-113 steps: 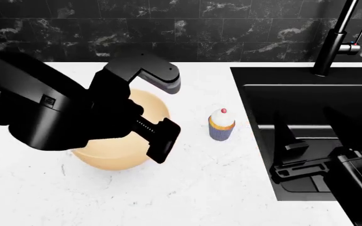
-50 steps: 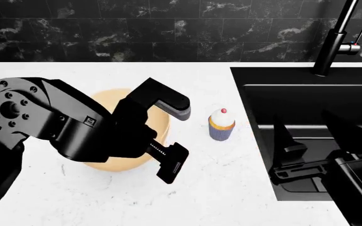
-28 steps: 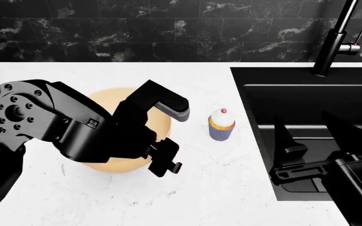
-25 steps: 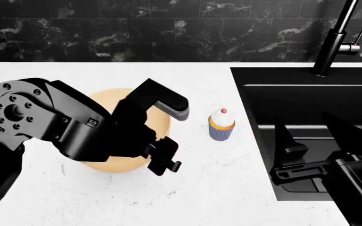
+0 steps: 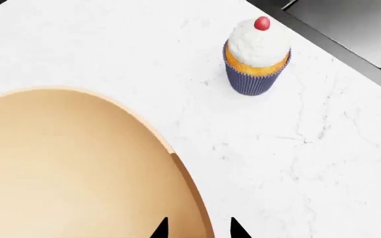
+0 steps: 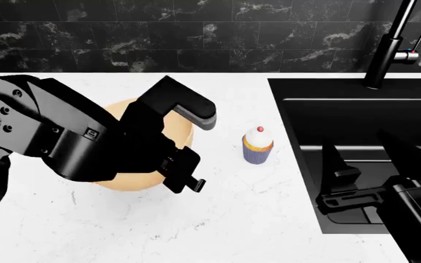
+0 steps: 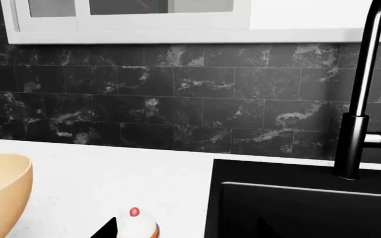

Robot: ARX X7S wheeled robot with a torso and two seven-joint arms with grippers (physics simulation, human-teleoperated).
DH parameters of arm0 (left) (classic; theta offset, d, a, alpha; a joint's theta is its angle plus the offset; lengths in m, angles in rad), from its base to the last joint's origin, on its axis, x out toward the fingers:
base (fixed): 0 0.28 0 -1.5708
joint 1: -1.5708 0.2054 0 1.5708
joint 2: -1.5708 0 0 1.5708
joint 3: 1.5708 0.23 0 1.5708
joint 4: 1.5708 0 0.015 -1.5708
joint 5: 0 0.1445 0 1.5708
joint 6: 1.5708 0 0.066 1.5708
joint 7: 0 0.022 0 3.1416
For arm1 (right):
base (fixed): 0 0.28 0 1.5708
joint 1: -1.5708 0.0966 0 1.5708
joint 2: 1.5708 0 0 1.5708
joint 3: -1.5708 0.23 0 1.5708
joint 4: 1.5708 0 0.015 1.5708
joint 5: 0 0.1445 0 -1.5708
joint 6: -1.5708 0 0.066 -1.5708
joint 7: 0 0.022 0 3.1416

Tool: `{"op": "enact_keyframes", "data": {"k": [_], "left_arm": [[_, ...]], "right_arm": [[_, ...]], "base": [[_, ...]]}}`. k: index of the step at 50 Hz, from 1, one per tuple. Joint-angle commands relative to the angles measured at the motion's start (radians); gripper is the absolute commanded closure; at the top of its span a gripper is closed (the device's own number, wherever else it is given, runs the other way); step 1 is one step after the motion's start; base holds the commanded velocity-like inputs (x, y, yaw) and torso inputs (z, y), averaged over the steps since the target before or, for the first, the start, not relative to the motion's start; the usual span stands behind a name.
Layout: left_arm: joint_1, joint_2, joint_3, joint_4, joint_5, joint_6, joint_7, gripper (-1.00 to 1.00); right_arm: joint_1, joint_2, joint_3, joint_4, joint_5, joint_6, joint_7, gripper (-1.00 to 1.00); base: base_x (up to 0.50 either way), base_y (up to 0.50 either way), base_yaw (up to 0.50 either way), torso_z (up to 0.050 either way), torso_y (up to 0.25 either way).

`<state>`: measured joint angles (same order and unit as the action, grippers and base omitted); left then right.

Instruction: Move the fresh-baked cupcake off the tray onto the counter, and place the bowl used for mixing into the sink.

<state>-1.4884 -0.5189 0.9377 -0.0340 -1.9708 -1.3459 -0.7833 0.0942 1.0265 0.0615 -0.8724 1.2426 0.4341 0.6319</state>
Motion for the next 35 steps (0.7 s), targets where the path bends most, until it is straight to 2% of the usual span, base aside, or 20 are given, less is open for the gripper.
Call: {"op": "enact_keyframes", "data": {"k": [1,9,14,27,35], "left_arm": [[-0.130,0.002,0.008,0.002,-0.053,-0.027,-0.068,1.00],[-0.259,0.041,0.023,-0.052,-0.048,-0.085,-0.043,1.00],[-0.318,0.078,0.014,-0.087,0.026,-0.127,0.047,1.00],[-0.385,0.127,0.026,-0.133,0.158,-0.136,0.192,1.00],[-0.425,0.147,0.042,-0.155,0.223,-0.130,0.269,1.00]], "right_arm": [[-0.013,0.005,0.016,-0.009,-0.004,-0.008,0.001,-1.00],[-0.025,0.013,0.038,-0.015,0.007,-0.018,0.005,-1.00],[-0.020,0.024,0.049,-0.023,0.026,-0.020,0.007,-1.00],[-0.049,0.028,0.093,-0.015,0.049,-0.043,0.002,-1.00],[-0.068,0.032,0.112,-0.015,0.052,-0.048,0.000,-1.00]], "base": [[0.00,0.00,0.00,0.000,0.000],[0.00,0.00,0.00,0.000,0.000],[0.00,0.00,0.00,0.000,0.000],[0.00,0.00,0.00,0.000,0.000],[0.00,-0.21,0.00,0.000,0.000]]}}
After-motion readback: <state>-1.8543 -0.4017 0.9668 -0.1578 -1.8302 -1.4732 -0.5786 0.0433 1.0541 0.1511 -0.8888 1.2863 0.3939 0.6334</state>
